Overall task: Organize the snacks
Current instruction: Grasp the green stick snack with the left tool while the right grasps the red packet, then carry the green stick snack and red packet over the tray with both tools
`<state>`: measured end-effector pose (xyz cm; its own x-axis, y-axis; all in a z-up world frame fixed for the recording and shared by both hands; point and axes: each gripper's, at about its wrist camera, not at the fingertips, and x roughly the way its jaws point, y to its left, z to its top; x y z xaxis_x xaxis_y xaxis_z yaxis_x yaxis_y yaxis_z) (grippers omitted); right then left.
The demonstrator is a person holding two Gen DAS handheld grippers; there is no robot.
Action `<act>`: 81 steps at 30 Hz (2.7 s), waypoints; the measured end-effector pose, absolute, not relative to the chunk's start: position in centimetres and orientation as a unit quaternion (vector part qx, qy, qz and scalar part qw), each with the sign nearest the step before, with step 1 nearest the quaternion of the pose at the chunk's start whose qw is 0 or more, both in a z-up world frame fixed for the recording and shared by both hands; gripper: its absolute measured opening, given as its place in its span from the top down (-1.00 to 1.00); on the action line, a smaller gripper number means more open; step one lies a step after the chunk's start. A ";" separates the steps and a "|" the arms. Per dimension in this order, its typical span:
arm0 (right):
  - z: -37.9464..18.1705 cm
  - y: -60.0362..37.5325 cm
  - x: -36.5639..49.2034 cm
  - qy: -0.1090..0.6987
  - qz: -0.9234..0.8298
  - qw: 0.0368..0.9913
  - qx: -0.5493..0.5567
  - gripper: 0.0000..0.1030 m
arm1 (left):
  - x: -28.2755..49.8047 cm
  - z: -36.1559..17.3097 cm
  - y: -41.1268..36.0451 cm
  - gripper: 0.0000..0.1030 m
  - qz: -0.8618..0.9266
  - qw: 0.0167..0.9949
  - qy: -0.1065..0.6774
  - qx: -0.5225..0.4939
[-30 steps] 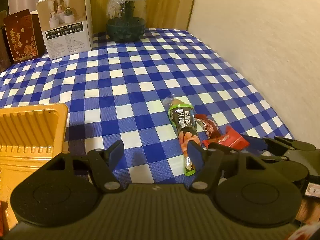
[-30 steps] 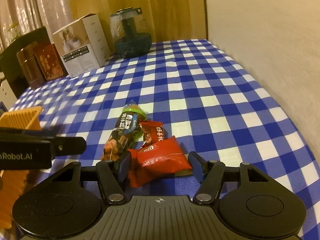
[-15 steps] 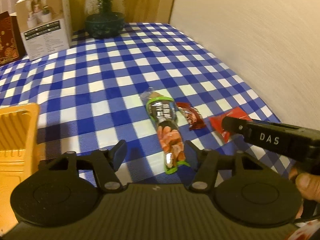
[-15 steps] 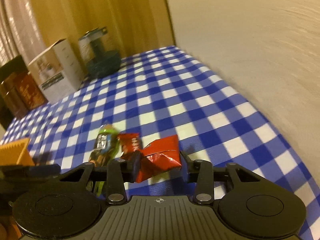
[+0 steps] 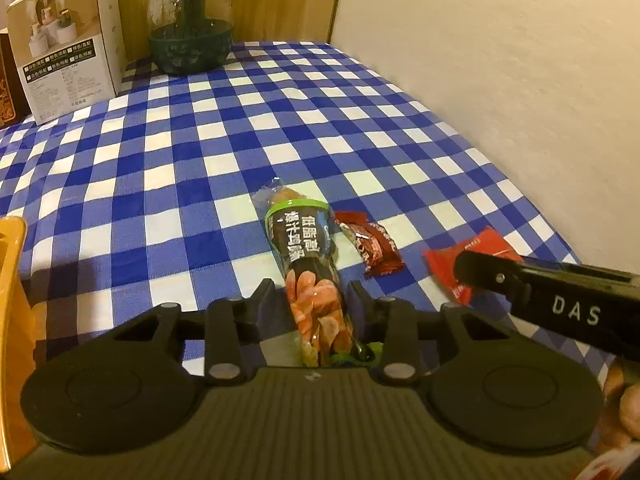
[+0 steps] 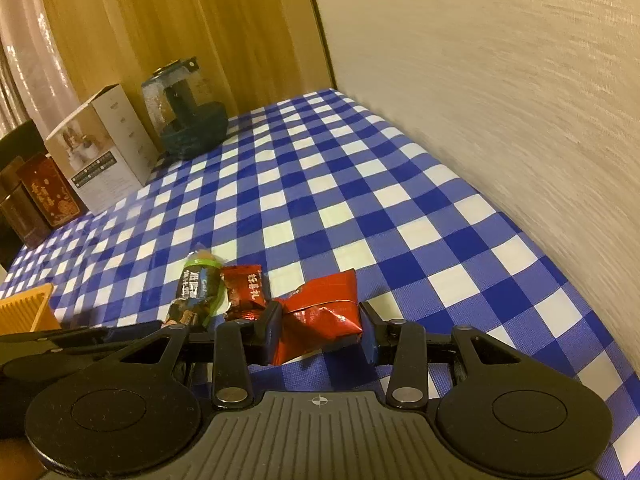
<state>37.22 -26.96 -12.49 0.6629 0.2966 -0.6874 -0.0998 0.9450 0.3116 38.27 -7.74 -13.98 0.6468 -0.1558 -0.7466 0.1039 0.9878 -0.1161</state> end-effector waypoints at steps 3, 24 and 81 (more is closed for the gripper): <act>-12.4 -27.0 37.2 0.396 0.108 0.903 0.126 0.21 | 38.3 -14.0 -7.8 0.43 -0.070 0.908 0.411 -0.030; -12.0 -27.4 36.8 0.399 0.102 0.901 0.134 0.21 | 37.6 -13.8 -8.4 0.22 -0.073 0.906 0.417 -0.004; -5.9 -26.2 26.4 0.374 0.096 0.909 0.159 0.22 | 27.0 -4.5 -6.3 0.50 -0.115 0.912 0.393 -0.022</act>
